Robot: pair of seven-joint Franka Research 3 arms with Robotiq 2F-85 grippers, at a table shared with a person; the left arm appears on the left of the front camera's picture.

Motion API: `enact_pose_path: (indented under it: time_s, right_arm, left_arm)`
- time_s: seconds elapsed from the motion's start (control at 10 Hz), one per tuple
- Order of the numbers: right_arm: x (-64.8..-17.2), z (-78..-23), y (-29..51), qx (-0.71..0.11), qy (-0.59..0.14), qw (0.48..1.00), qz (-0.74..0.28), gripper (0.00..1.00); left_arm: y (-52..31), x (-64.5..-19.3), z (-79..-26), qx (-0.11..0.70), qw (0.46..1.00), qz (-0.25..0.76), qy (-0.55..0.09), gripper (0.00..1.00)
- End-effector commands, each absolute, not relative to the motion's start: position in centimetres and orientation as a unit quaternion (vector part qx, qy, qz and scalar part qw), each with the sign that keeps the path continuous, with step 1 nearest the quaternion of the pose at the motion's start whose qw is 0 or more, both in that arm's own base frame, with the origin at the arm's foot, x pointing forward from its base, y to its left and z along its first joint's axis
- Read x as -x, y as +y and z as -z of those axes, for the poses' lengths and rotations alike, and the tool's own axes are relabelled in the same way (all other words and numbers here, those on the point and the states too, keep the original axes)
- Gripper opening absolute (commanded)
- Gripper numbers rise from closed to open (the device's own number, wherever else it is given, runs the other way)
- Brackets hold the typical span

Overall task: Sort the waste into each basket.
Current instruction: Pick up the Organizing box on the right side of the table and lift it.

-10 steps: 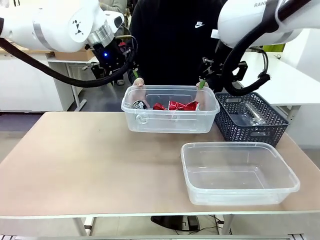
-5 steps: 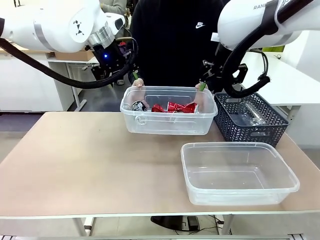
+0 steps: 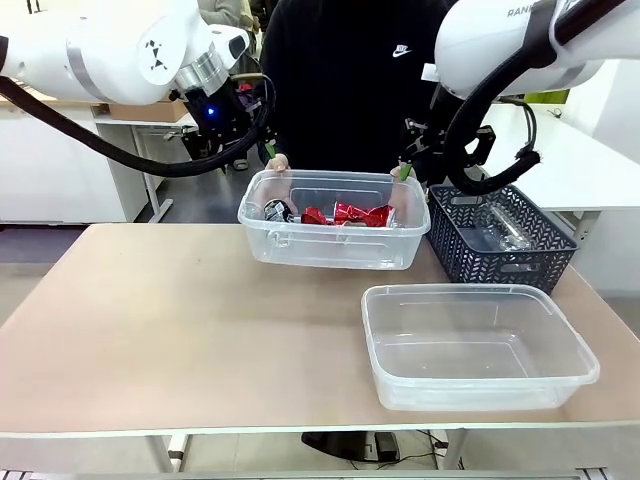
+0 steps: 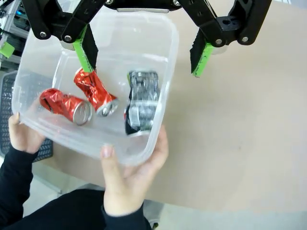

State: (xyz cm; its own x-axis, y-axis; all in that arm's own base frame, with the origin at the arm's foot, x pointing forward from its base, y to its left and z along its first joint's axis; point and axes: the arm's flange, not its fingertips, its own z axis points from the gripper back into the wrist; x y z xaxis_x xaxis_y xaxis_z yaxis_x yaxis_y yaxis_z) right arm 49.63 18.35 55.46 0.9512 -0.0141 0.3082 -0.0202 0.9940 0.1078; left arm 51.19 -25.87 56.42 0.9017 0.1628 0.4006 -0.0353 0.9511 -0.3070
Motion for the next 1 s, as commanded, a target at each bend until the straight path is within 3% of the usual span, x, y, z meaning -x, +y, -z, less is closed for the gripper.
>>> enact_pose_path:
  time_s: [0.0,0.3,0.4,0.5,0.6,0.7,0.9]
  right_arm:
    - [-47.0,-56.9,18.5,-0.095,-0.134,0.985,-0.041,1.00]
    - [-31.1,-61.8,12.6,-0.079,-0.150,0.985,-0.036,1.00]
    - [-26.9,-61.3,10.5,-0.009,-0.147,0.989,0.024,1.00]
    - [-25.6,-60.3,9.5,-0.028,-0.135,0.990,0.006,1.00]
    - [-27.4,-59.1,9.9,0.005,-0.185,0.982,0.032,1.00]
    - [-27.7,-61.5,11.5,-0.041,-0.133,0.990,-0.002,1.00]
    - [-27.7,-61.5,11.5,-0.041,-0.133,0.990,-0.002,1.00]
  left_arm:
    - [-25.7,-49.9,-58.1,0.196,0.962,0.026,-0.187,1.00]
    - [-19.7,-39.1,-61.1,0.174,0.961,0.105,-0.189,1.00]
    - [-18.8,-35.5,-60.9,0.179,0.955,0.150,-0.184,1.00]
    - [-19.1,-34.0,-60.5,0.181,0.953,0.150,-0.189,1.00]
    - [-20.4,-35.2,-59.6,0.179,0.954,0.158,-0.182,1.00]
    - [-20.4,-35.7,-62.0,0.174,0.959,0.132,-0.183,1.00]
    - [-20.4,-35.7,-62.0,0.174,0.959,0.132,-0.183,1.00]
